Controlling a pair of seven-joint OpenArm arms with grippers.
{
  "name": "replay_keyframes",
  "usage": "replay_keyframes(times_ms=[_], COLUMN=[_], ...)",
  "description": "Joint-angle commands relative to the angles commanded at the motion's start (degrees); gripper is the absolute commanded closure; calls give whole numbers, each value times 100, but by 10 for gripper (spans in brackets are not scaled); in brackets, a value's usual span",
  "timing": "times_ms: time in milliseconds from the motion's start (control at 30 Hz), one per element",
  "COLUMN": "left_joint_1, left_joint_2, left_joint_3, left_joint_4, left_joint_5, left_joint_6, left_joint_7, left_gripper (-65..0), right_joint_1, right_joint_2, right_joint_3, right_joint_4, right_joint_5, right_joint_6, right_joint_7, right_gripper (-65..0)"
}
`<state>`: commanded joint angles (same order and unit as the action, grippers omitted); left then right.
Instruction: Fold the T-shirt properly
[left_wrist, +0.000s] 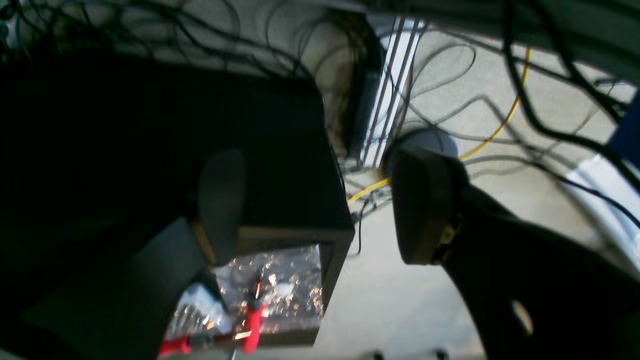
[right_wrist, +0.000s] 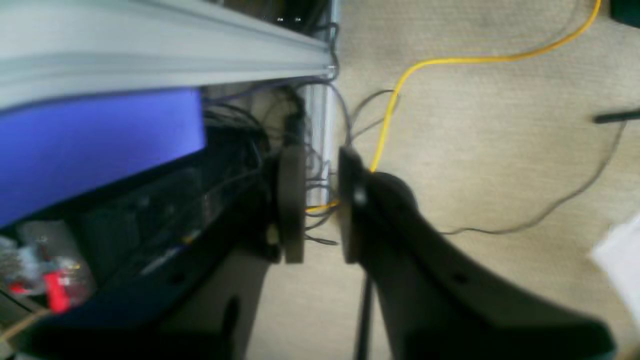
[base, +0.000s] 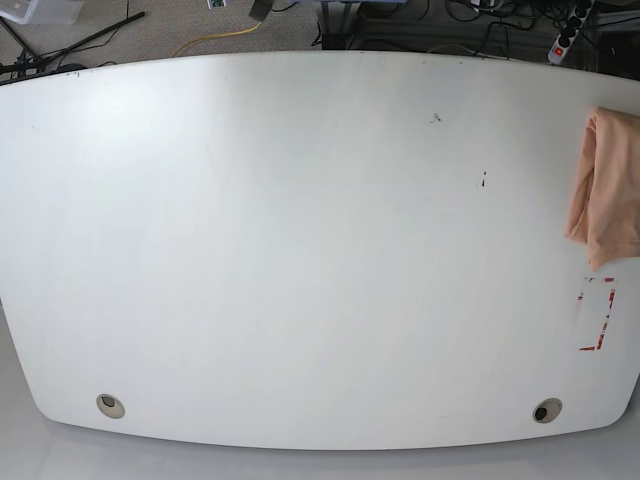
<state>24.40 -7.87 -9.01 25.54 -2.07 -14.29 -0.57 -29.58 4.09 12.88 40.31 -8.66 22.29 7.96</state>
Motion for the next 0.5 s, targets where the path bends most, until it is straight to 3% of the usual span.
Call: replay_keyframes(times_ms=[100, 233, 400, 500], left_joint_1=[-299, -677, -1020, -1196], left_joint_2=[0, 9, 70, 167], left_joint_3=[-9, -9, 141, 202], left_joint_4=[-413, -853, -1187, -1345], left_joint_5=[237, 273, 492, 545], left_joint_6=[88, 633, 580, 589], left_joint_7=[-70, -185, -185, -185], left_gripper=[-424, -425, -422, -422], right_joint_1=[360, 782, 1231, 1415], right_joint_2=[79, 158, 202, 211], right_joint_3=[9, -9, -18, -18], right_joint_4=[-475, -1073, -1644, -1820], right_joint_5=[-35, -35, -35, -44], right_joint_6=[-44, -176, -316, -316], right_joint_7=[0, 0, 0, 0], right_gripper=[-101, -101, -105, -106])
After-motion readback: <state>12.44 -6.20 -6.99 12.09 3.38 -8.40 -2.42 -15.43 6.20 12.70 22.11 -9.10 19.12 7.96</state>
